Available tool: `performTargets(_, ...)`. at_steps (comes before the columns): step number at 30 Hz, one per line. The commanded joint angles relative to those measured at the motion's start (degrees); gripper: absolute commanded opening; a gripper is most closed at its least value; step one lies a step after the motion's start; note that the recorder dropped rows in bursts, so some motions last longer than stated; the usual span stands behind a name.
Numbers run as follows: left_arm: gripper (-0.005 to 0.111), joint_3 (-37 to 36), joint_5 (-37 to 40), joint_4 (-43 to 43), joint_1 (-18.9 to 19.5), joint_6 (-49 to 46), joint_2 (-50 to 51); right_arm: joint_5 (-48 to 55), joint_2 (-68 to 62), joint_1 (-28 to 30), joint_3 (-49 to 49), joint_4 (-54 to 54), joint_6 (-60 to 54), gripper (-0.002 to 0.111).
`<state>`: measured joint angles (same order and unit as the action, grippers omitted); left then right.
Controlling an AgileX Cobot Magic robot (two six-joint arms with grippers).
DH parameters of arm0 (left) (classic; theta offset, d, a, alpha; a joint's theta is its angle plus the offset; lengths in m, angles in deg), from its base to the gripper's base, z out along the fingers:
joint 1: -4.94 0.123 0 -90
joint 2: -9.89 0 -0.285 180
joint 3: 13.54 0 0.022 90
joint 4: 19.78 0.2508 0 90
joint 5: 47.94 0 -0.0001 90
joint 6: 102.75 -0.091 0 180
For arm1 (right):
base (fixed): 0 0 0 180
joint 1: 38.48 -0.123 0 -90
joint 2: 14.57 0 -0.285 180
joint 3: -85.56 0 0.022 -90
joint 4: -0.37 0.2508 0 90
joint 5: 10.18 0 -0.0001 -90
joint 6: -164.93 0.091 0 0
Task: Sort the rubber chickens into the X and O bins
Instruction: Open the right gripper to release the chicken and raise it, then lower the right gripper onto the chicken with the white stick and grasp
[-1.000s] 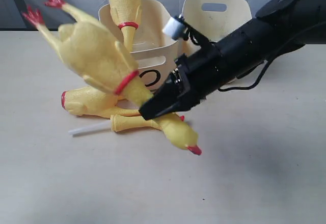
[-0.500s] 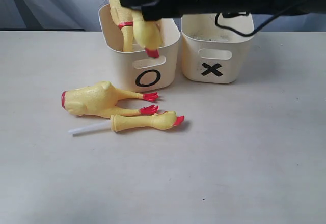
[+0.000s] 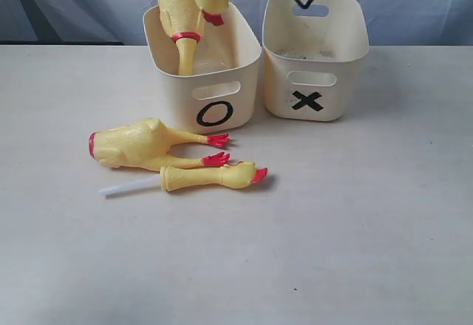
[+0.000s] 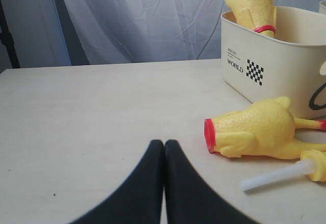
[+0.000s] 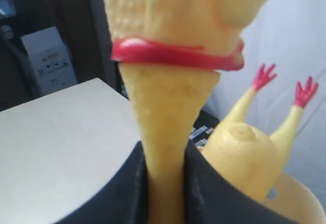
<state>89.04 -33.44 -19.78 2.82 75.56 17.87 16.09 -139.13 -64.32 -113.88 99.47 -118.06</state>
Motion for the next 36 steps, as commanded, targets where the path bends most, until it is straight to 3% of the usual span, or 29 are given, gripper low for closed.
performTargets(1,0.0,0.2,-0.8,0.0,-0.3,0.1,-0.2,-4.6,-5.2,0.1,-3.4,0.8,3.3,0.004)
performTargets(7,0.0,0.2,-0.8,0.0,-0.3,0.1,-0.2,-5.0,-11.4,0.1,-4.2,0.8,6.3,0.006)
performTargets(9,0.0,0.2,-0.8,0.0,-0.3,0.1,-0.2,-5.1,-12.7,0.1,-4.2,0.8,6.3,0.013)
performTargets(13,0.0,0.2,-0.8,0.0,-0.3,0.1,-0.2,-5.0,-13.8,0.1,-4.2,0.8,7.7,0.04)
performTargets(16,0.0,0.2,-0.8,0.0,-0.3,0.1,-0.2,-3.2,-13.9,0.1,-4.2,0.8,8.0,0.049)
performTargets(25,0.0,0.2,-0.8,0.0,-0.3,0.1,-0.2,10.9,-11.1,0.1,-4.2,0.0,13.9,0.05)
performTargets(28,0.0,0.2,-0.8,0.0,-0.3,0.1,-0.2,20.9,-8.9,0.1,-4.2,-5.8,14.2,0.05)
performTargets(32,0.0,0.2,-0.8,0.0,-0.3,0.1,-0.2,33.5,-5.8,-0.4,-4.2,-22.7,14.6,0.05)
performTargets(36,0.0,0.2,-0.8,0.0,-0.3,0.1,-0.2,39.8,-5.1,-3.1,-4.2,-38.6,22.3,0.05)
